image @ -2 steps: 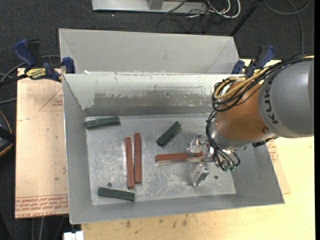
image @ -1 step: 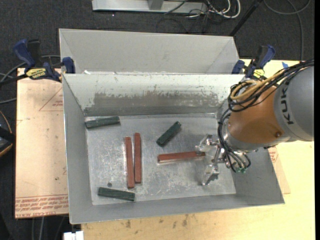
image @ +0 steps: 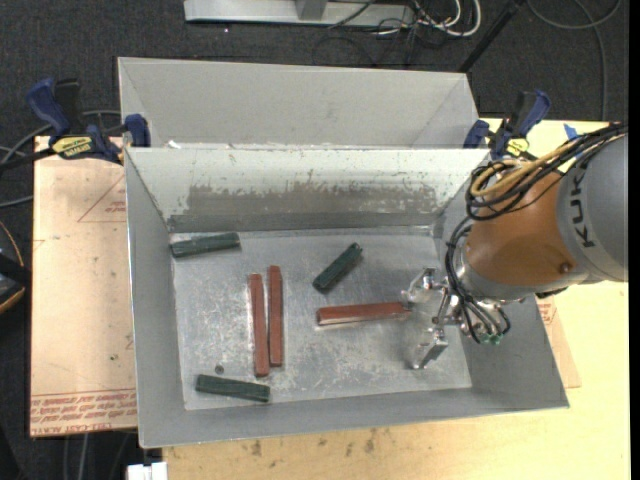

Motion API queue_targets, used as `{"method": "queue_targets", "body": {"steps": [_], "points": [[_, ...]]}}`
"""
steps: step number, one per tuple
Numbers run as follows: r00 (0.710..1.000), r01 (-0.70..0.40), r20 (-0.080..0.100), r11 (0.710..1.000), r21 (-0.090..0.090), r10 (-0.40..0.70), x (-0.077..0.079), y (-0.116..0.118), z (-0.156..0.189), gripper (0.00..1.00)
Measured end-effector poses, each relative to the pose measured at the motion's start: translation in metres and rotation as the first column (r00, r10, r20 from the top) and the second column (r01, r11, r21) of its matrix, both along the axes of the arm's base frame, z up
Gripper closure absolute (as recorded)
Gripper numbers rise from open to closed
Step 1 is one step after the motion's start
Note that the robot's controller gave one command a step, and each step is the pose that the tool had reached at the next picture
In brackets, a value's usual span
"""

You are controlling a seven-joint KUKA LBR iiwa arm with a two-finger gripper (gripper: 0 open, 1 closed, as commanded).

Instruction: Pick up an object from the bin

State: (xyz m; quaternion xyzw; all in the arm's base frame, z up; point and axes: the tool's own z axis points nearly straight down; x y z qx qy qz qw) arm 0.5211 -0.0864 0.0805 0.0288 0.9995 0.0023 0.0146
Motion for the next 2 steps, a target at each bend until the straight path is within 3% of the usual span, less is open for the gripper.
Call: {"method": "queue_targets", "body": {"steps": [1,2], "points": [[0.999,0.032,-0.011,0.999,-0.008,-0.032,0.005,0.02,0.004,0.0],[0.998,0.056,-0.02,0.998,-0.003,-0.056,0.043,0.043,-0.003,1.0]]}}
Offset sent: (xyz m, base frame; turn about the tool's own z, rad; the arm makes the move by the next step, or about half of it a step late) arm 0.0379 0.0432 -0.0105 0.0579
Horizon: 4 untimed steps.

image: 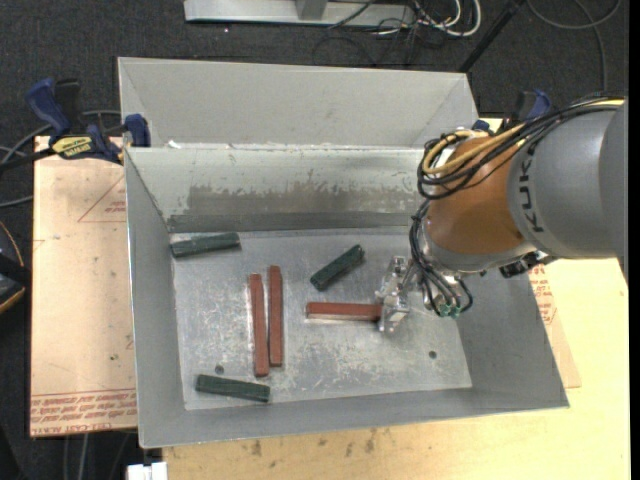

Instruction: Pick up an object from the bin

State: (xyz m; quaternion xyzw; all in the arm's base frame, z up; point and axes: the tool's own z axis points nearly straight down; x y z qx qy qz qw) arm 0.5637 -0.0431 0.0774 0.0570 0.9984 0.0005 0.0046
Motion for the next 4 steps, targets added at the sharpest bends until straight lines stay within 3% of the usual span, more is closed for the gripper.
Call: {"method": "queue_targets", "body": {"steps": [1,2,4], "points": [[1.0,0.0,0.0,1.0,0.0,0.0,0.0,0.0,0.0,1.0],[1.0,-0.031,-0.007,1.0,0.0,0.031,0.009,0.016,0.115,1.0],[1.0,0.006,-0.003,1.0,0.002,-0.006,0.014,0.003,0.104,1.0]]}}
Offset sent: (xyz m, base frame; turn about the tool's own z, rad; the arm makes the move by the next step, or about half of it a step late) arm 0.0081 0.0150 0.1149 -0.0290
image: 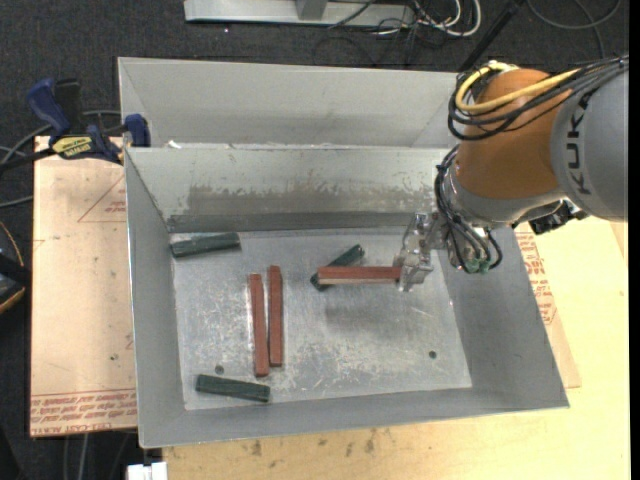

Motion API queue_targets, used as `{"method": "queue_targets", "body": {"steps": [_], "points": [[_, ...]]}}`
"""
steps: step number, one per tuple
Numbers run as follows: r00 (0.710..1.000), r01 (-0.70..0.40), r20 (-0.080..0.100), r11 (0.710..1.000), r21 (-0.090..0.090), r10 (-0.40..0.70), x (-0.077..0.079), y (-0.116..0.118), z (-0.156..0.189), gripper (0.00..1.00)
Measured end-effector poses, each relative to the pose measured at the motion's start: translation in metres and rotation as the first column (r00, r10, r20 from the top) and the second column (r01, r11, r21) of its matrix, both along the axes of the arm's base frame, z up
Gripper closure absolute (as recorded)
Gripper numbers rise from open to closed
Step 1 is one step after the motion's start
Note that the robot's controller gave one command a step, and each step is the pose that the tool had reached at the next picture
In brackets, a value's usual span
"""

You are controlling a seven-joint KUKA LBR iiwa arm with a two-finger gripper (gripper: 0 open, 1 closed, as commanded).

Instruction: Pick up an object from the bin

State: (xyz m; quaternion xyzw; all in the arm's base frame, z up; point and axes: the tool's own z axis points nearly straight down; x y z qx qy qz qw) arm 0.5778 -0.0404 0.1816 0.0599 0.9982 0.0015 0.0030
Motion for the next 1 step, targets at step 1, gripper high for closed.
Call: {"method": "queue_targets", "body": {"steps": [1], "points": [[0.984,0.177,-0.013,0.984,-0.003,-0.177,0.0114,-0.0196,0.0268,1.0]]}}
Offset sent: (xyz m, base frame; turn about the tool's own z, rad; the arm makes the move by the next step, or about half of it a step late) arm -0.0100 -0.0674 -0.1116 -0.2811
